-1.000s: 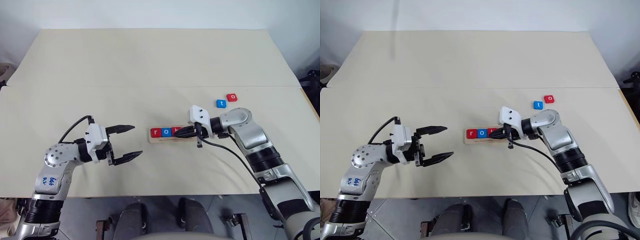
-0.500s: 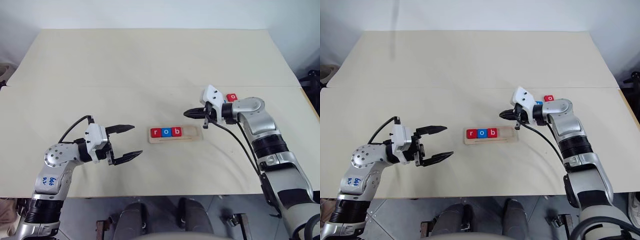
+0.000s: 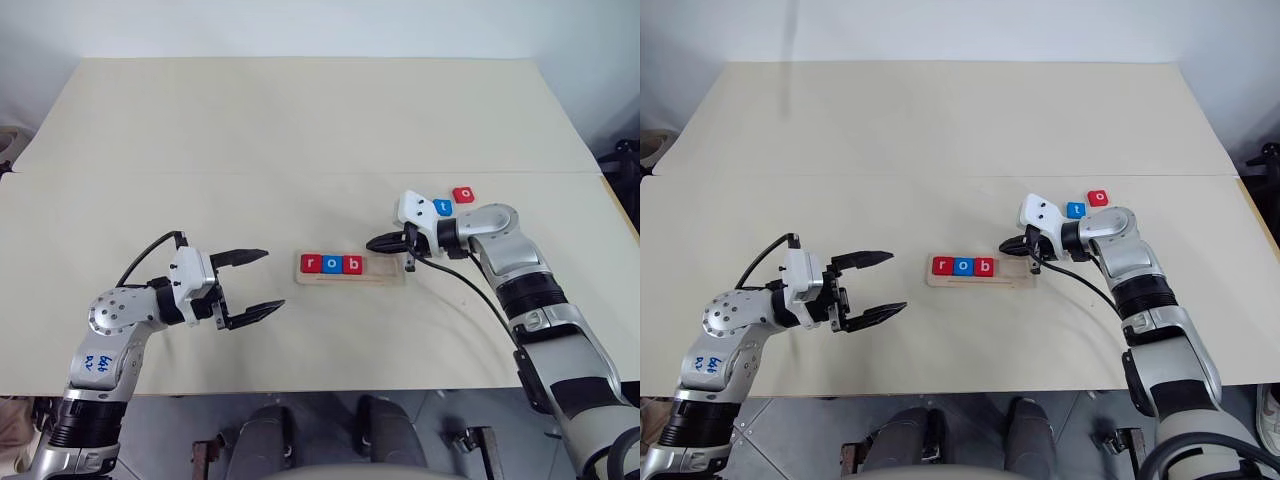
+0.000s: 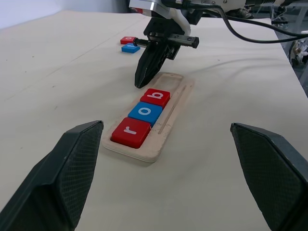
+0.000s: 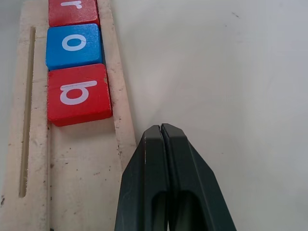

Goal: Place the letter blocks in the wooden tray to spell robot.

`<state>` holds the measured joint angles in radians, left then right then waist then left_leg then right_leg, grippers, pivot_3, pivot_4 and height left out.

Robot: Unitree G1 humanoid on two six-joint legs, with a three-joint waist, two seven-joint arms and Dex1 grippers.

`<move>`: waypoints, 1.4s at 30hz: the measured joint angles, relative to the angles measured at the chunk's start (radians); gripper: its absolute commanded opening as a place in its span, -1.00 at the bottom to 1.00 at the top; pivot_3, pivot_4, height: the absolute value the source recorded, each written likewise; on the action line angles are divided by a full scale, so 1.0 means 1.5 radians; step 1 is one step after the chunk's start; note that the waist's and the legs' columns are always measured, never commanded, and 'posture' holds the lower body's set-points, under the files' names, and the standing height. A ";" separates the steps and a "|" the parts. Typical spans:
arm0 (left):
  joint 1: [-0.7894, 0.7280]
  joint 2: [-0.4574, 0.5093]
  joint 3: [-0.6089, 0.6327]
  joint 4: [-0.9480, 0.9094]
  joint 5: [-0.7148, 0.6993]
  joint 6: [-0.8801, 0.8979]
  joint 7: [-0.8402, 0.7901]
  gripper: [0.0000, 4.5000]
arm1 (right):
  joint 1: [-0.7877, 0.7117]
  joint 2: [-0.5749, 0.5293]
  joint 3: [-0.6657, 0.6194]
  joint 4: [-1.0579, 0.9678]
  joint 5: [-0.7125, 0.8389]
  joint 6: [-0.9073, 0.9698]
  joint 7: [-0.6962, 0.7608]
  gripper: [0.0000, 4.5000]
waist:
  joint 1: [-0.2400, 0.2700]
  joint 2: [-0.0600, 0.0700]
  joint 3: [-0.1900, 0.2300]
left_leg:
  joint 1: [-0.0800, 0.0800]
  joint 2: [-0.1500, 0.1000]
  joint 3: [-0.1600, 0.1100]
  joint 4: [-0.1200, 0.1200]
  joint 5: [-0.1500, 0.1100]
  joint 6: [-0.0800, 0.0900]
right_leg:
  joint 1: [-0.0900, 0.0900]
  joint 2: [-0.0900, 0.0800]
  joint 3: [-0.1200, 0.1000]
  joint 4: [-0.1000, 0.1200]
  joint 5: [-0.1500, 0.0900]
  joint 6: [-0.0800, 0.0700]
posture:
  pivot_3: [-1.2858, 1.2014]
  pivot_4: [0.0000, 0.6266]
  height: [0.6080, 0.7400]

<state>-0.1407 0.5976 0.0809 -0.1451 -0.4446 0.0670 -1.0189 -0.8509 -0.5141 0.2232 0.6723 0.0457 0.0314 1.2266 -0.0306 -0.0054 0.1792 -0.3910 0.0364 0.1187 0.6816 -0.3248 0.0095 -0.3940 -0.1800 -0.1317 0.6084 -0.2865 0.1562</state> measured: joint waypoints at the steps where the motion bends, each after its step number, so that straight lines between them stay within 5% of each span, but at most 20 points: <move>1: 0.000 0.000 0.000 0.000 0.000 0.000 0.000 1.00 | 0.000 0.000 -0.006 0.000 0.002 -0.007 -0.004 -0.98 | 0.000 0.000 0.000 | 0.000 0.000 0.000 0.000 0.000 0.000 | 0.000 0.000 0.000 0.000 0.000 0.000 | 0.03 -0.52 1.00; 12: -0.003 -0.001 -0.001 -0.001 0.000 0.006 -0.001 1.00 | 0.108 -0.047 -0.007 -0.198 0.050 0.104 0.068 -0.98 | 0.001 0.000 0.000 | 0.000 0.000 0.000 0.000 0.000 0.000 | 0.000 0.000 0.000 0.000 0.000 0.000 | 0.03 -0.52 1.00; 31: -0.002 -0.001 -0.001 -0.003 0.000 0.013 0.000 1.00 | 0.115 -0.033 0.005 -0.239 0.047 0.135 0.025 -0.98 | 0.003 0.000 0.000 | 0.000 0.000 0.000 0.000 0.000 0.000 | 0.000 0.000 0.000 0.000 0.000 0.000 | 0.03 -0.52 1.00; 35: -0.003 -0.001 -0.001 -0.002 -0.001 0.012 -0.003 1.00 | 0.158 -0.089 -0.045 -0.279 0.075 0.169 0.023 -0.58 | 0.006 0.000 0.000 | 0.000 0.000 0.000 0.000 0.000 0.000 | 0.000 0.000 0.000 0.000 0.000 0.000 | 0.03 -0.52 1.00; 42: -0.024 -0.005 -0.002 0.012 -0.002 0.013 -0.014 1.00 | 0.357 -0.119 -0.230 -0.417 0.168 0.179 -0.048 0.50 | 0.013 0.000 0.000 | 0.000 0.000 0.000 0.000 0.000 0.000 | 0.001 0.000 0.000 -0.001 0.000 0.000 | 0.03 -0.52 1.00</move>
<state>-0.1762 0.5895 0.0781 -0.1274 -0.4473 0.0860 -1.0403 -0.3160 -0.6920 -0.1220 0.0463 0.2974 0.3005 1.1546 -0.0114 -0.0055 0.1793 -0.3908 0.0361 0.1183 0.6813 -0.3249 0.0095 -0.3929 -0.1800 -0.1321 0.6075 -0.2867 0.1558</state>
